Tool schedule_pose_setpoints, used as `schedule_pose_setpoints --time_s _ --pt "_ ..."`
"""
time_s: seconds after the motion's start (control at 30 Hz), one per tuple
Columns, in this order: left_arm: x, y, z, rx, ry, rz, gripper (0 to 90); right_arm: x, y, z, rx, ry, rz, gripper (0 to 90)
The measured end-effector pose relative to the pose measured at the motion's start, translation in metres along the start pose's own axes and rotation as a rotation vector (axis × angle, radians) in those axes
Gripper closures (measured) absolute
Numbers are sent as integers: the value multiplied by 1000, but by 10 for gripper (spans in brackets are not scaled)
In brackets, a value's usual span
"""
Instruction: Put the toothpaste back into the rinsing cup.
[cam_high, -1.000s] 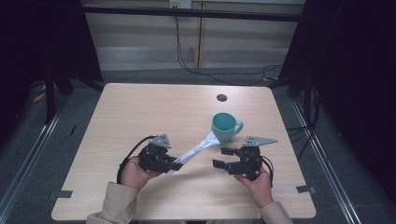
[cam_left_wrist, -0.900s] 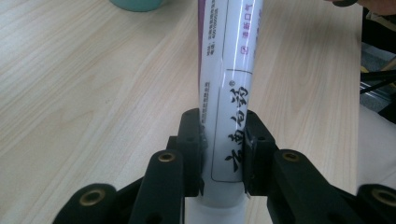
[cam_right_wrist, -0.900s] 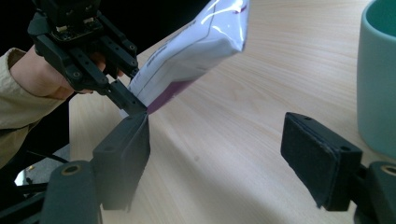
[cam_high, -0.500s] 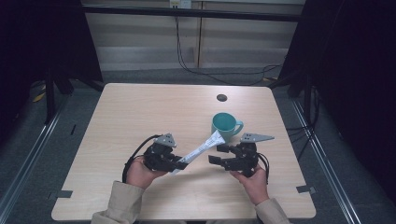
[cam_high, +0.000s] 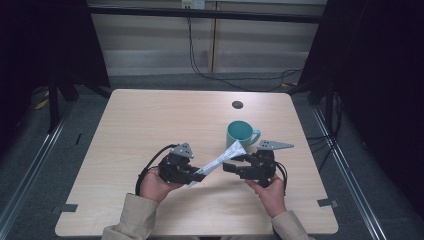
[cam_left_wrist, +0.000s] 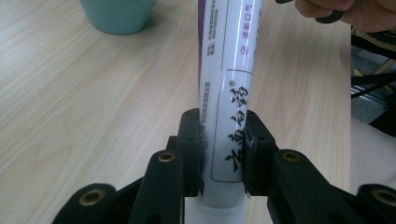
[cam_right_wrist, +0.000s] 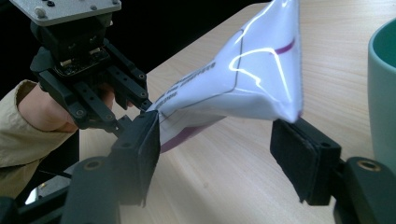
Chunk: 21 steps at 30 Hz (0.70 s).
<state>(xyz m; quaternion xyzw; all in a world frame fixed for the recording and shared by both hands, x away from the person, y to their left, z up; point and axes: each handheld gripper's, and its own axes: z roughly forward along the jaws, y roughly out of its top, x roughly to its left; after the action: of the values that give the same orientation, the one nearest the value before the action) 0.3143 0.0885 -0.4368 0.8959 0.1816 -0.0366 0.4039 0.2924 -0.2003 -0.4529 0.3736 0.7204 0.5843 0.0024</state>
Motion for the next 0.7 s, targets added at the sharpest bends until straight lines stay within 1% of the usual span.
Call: schedule_pose_setpoints --time_s 0.13,0.23,0.3,0.37,0.47,0.53,0.63,0.7 --pt "0 0 1 -1 2 -6 734 -1 0 0 -1 6 4 350" --pt "0 0 2 5 -1 -2 734 -1 1 1 -16 15 8 353" --pt "-2 1 3 5 1 1 734 -1 1 2 -13 19 12 353" --pt "-2 1 5 -1 -10 0 733 0 2 3 -11 26 10 376" --pt "-4 2 8 7 -17 2 733 1 3 3 -18 40 0 418" --pt "-4 1 10 2 -23 -4 733 2 5 3 -24 34 7 413" --pt "-4 1 10 -3 -30 -5 732 0 6 1 -26 53 28 440" --pt "-5 1 10 0 -24 -3 732 0 7 0 -30 57 37 453"
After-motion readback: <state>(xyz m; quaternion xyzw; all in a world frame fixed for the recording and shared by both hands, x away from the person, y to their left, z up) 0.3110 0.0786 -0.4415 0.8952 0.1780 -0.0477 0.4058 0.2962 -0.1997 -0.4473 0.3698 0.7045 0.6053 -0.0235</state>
